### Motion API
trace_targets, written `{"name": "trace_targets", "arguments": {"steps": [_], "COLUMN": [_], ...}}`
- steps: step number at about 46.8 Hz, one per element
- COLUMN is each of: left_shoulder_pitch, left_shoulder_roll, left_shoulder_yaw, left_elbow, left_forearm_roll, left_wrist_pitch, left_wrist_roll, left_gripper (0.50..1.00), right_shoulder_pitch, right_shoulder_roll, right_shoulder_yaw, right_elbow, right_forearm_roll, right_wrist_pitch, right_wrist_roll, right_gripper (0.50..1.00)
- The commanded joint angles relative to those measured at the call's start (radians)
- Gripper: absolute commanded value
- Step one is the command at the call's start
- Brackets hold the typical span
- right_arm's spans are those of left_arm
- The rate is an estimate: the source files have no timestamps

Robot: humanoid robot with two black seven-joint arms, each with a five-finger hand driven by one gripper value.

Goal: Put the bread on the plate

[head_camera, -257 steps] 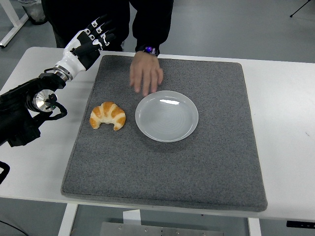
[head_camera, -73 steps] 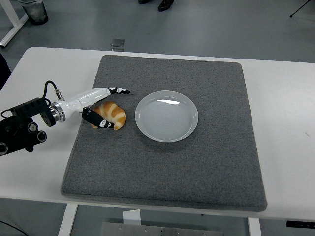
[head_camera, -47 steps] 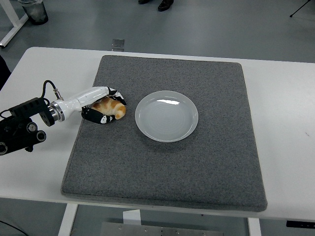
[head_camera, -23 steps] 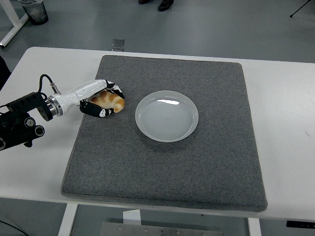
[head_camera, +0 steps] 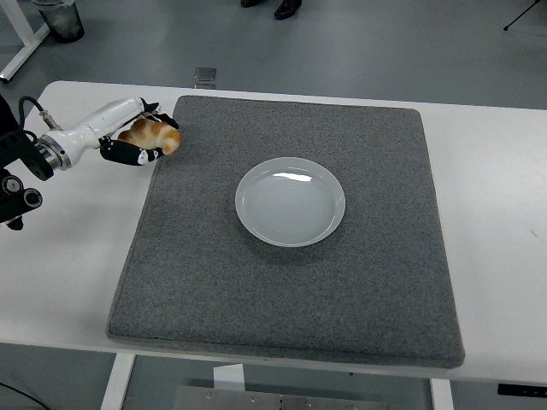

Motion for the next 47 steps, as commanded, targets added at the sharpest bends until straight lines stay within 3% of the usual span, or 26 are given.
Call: {"name": "trace_targets", "arguments": {"steps": [1, 12, 21, 30, 37, 47], "left_shoulder_pitch": [-0.048, -0.22, -0.337, -0.375, -0.384, -0.371], "left_shoulder_roll": [0.022, 0.039, 0.016, -0.137, -0.265, -0.391], "left_shoulder_yaw": [-0.001, -0.001, 0.011, 0.018, 0.018, 0.047], "left_elbow": [0.007, 0.002, -0.018, -0.021, -0.022, -0.016], "left_forearm_roll": [-0.007, -0.021, -0.019, -0.016, -0.013, 0.008], "left_wrist_pitch": [-0.011, -0.127, -0.172, -0.169, -0.161, -0.13], "left_wrist_roll": [0.0, 0.0, 0.008, 0.029, 0.108, 0.111], "left_gripper": [0.5, 0.5, 0.5, 0.5, 0.5, 0.5], "right_shoulder_pitch": [0.0, 0.0, 0.0, 0.0, 0.0, 0.0], "right_shoulder_roll": [0.0, 0.0, 0.0, 0.0, 0.0, 0.0], "right_shoulder_yaw": [0.0, 0.0, 0.001, 0.001, 0.001, 0.001], "right_elbow": [0.0, 0.0, 0.0, 0.0, -0.002, -0.002], "right_forearm_roll": [0.0, 0.0, 0.0, 0.0, 0.0, 0.0], "right_wrist_pitch": [0.001, 0.001, -0.001, 0.001, -0.001, -0.001], "right_wrist_roll": [0.0, 0.0, 0.0, 0.0, 0.0, 0.001], "right_gripper": [0.952, 0.952, 0.952, 0.952, 0.952, 0.952]}}
